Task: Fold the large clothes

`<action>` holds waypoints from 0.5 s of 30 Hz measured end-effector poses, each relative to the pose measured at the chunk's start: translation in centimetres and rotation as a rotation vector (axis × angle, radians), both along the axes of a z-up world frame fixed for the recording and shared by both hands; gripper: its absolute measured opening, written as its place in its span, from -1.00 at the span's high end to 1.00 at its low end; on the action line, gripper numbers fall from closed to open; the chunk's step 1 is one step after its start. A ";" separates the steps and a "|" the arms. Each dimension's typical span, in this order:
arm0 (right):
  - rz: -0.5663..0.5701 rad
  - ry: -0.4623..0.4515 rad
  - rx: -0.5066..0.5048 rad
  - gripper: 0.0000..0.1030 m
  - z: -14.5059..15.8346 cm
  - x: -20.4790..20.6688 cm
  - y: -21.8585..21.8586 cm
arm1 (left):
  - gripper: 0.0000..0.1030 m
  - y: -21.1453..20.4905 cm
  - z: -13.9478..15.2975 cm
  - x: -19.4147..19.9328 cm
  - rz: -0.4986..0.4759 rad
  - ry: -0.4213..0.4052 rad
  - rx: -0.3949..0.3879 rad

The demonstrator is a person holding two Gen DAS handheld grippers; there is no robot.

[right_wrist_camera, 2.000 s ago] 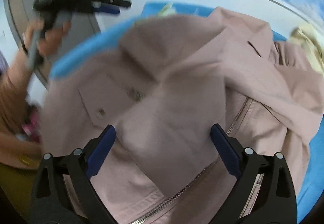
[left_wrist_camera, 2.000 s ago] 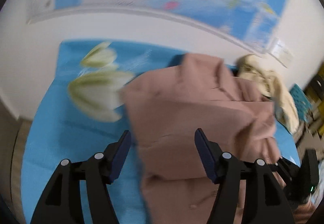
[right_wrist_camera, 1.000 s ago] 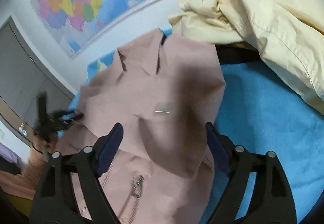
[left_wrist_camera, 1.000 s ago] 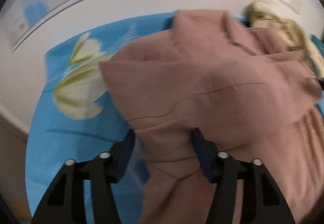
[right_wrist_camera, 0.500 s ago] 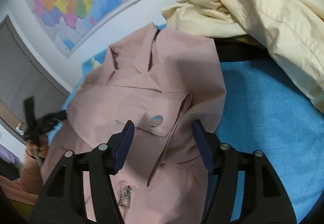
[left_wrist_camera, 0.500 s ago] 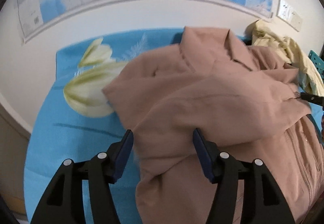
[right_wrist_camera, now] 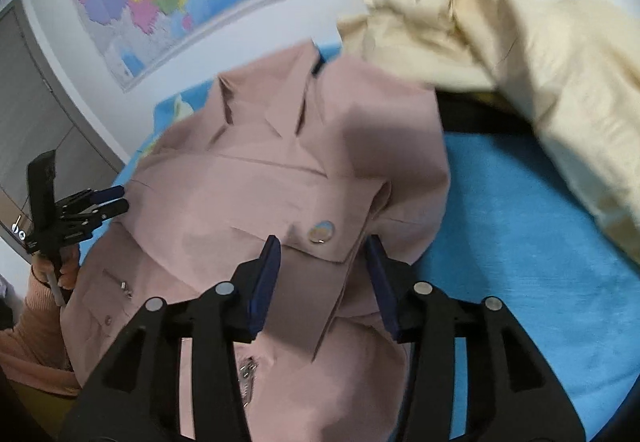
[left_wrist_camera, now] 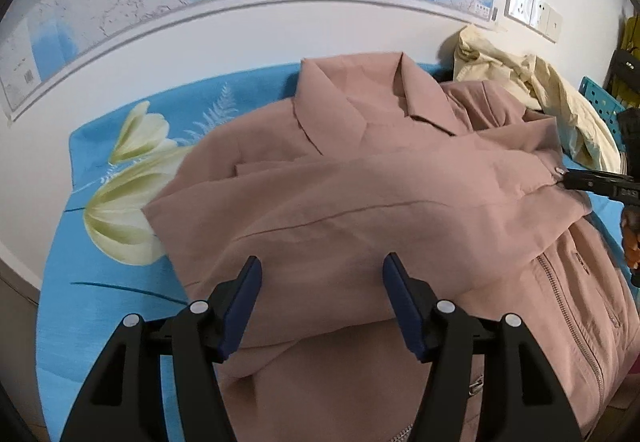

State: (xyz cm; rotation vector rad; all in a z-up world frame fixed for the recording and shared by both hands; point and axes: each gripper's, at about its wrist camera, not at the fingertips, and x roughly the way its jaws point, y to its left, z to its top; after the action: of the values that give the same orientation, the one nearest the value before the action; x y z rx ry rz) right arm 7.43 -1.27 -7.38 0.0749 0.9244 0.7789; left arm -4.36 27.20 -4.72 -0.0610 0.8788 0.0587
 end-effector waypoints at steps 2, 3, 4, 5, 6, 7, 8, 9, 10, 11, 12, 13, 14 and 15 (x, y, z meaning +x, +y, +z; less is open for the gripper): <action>0.016 -0.021 0.006 0.72 0.4 0.1 0.2 | -0.17 -0.2 -0.3 0.2 -0.003 0.012 0.001; 0.019 -0.042 0.012 0.72 1.0 0.0 0.2 | -0.17 -0.2 -0.4 0.3 0.000 0.015 -0.002; 0.017 -0.117 0.023 0.72 2.5 -0.4 -0.1 | -0.17 -0.1 -0.2 0.2 0.002 0.012 -0.013; 0.008 -0.181 0.019 0.73 3.8 -0.9 -0.2 | -0.17 0.2 0.2 0.1 0.007 -0.006 -0.039; -0.007 -0.234 0.013 0.73 4.7 -1.1 -0.4 | -0.17 0.4 0.7 -0.1 0.014 -0.025 -0.059; -0.032 -0.296 0.007 0.74 6.0 -1.3 -0.6 | -0.17 0.6 1.4 -0.4 0.017 -0.056 -0.082; -0.043 -0.321 0.016 0.77 6.6 -1.2 -0.9 | -0.17 0.6 1.7 -0.5 0.011 -0.070 -0.090; -0.042 -0.309 0.032 0.78 6.6 -0.6 -1.0 | -0.17 0.5 1.8 -0.4 0.004 -0.076 -0.085; -0.043 -0.278 0.031 0.78 6.1 0.1 -1.1 | -0.17 0.1 1.5 -0.1 -0.001 -0.062 -0.053; -0.043 -0.227 0.005 0.78 4.9 1.0 -0.8 | -0.17 -0.2 1.1 0.3 -0.003 -0.040 -0.030; -0.042 -0.197 -0.024 0.77 4.0 1.5 -0.5 | -0.17 -0.5 0.2 0.8 -0.003 0.003 0.000; -0.044 -0.164 -0.057 0.75 2.8 2.0 -0.2 | -0.17 -0.6 -0.5 1.1 0.002 0.031 0.020; -0.044 -0.131 -0.075 0.62 1.7 2.3 0.0 | -0.15 -0.6 -1.5 1.5 0.016 0.067 0.042; -0.043 -0.108 -0.080 0.55 1.1 2.4 0.1 | -0.15 -0.4 -2.0 1.6 0.025 0.081 0.048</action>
State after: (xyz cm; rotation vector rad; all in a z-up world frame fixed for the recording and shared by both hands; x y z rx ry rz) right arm 9.87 -1.18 -6.26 -0.0173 0.8474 0.6991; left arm -2.79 26.79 -6.77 -0.0246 0.9570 0.1063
